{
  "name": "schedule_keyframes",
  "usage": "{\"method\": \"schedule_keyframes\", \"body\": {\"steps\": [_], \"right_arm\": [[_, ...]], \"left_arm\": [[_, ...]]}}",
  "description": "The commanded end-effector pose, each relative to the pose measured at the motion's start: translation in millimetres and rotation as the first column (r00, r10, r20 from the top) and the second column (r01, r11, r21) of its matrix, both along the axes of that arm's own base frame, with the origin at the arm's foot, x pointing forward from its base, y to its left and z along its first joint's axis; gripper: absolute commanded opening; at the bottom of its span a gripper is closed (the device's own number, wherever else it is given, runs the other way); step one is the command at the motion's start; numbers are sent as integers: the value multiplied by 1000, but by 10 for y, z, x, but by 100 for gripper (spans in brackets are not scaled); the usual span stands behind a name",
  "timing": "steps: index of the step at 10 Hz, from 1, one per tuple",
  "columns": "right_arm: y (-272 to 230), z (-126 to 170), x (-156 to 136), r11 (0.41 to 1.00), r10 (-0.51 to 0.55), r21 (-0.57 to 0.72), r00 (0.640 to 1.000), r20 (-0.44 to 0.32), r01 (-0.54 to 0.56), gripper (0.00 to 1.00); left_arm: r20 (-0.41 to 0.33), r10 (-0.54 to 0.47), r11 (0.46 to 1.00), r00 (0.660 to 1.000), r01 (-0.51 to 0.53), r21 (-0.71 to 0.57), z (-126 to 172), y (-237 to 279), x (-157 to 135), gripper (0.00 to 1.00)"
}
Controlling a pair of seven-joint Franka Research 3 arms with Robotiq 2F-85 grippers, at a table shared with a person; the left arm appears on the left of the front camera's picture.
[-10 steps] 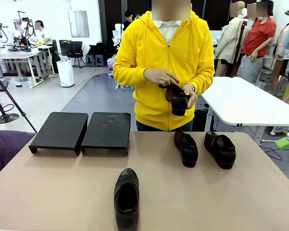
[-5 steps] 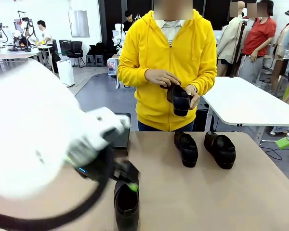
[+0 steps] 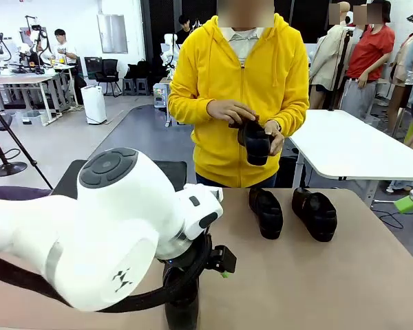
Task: Organize the shoes by placing them on the stand.
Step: Place the Shoe from the middle of the table onto the Shoes Stand.
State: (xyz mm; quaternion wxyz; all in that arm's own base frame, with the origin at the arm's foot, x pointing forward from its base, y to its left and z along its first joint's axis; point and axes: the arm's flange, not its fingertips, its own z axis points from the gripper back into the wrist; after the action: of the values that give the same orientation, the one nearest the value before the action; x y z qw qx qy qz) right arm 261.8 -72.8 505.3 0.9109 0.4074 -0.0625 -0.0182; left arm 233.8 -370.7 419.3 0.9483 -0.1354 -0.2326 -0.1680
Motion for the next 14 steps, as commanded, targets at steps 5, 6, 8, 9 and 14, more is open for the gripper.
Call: {"method": "schedule_keyframes", "body": {"steps": [5,6,8,9,14], "right_arm": [[-52,-3,0,1000,21,-5,1000,16,-21,100],[-52,-3,0,1000,21,-5,1000,16,-21,100],[-52,-3,0,1000,21,-5,1000,16,-21,100],[-52,-3,0,1000,21,-5,1000,16,-21,100],[-52,-3,0,1000,21,-5,1000,16,-21,100]], "left_arm": [[-75,100,995,992,-100,1,-150,-62,111,100],[-90,144,990,986,-144,1,-230,-67,214,100],[-138,193,981,972,-190,32,-404,-99,372,100],[-167,209,978,964,-204,45,-501,-114,443,100],[-236,265,963,935,-244,116,-800,-239,670,100]]}}
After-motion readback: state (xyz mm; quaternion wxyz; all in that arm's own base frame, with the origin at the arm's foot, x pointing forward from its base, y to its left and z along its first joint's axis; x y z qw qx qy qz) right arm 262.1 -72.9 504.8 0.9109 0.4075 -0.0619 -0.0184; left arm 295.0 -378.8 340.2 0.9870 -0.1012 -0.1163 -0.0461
